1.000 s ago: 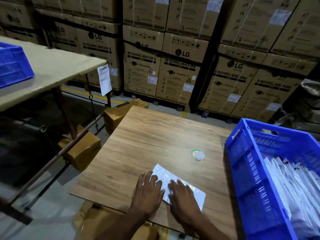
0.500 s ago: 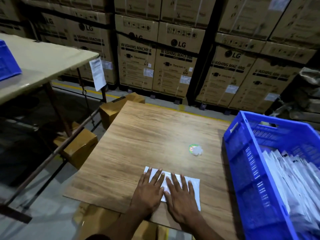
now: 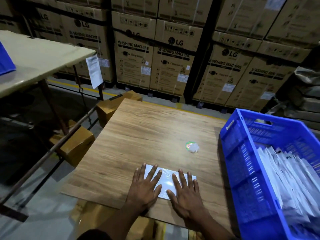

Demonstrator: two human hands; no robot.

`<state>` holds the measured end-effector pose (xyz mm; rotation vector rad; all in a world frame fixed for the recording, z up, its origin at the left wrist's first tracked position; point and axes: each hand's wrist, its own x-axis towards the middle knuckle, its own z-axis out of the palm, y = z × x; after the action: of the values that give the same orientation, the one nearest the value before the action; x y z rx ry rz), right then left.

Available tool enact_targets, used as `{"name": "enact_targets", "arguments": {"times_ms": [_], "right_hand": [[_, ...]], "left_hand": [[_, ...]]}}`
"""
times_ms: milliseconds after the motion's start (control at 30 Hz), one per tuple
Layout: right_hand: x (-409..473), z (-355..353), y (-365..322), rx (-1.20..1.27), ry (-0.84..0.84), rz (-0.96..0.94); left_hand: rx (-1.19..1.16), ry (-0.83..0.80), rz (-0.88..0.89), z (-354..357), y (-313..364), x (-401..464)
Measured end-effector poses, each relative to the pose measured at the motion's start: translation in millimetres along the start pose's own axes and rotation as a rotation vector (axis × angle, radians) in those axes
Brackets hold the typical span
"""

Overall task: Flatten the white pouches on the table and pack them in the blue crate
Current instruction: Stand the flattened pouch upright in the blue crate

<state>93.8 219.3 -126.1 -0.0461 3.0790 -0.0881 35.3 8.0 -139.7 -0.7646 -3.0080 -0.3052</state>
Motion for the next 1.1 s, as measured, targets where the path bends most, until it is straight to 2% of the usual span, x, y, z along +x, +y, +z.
{"name": "enact_targets", "arguments": {"times_ms": [167,300,400,600,700,833,967,1100], "right_hand": [[8,-13,-21,-0.073,0.006,-0.207],[9,-8,-24,-0.069,-0.025,-0.17],[-3,-3,0,-0.038,-0.021,-0.149],[-23,-10,31,-0.129,-0.031,-0.13],[-20,-19,24,-0.183,0.014,-0.177],[-20,-22,11,-0.241,0.134,-0.384],[-12,-23,2,-0.2,0.236,-0.373],[1,-27,1,-0.101,0.253,-0.339]], "left_hand": [[-0.002,0.0,0.004,2,1,0],[-0.006,0.003,0.002,4,-3,-1],[-0.012,0.007,0.001,4,-1,-2],[-0.028,-0.005,-0.014,2,0,-1],[-0.024,0.005,-0.016,1,-1,-1],[-0.037,0.0,-0.03,-2,0,-4],[-0.097,0.109,-0.029,0,2,-10],[0.006,0.175,0.067,-6,4,-16]]}}
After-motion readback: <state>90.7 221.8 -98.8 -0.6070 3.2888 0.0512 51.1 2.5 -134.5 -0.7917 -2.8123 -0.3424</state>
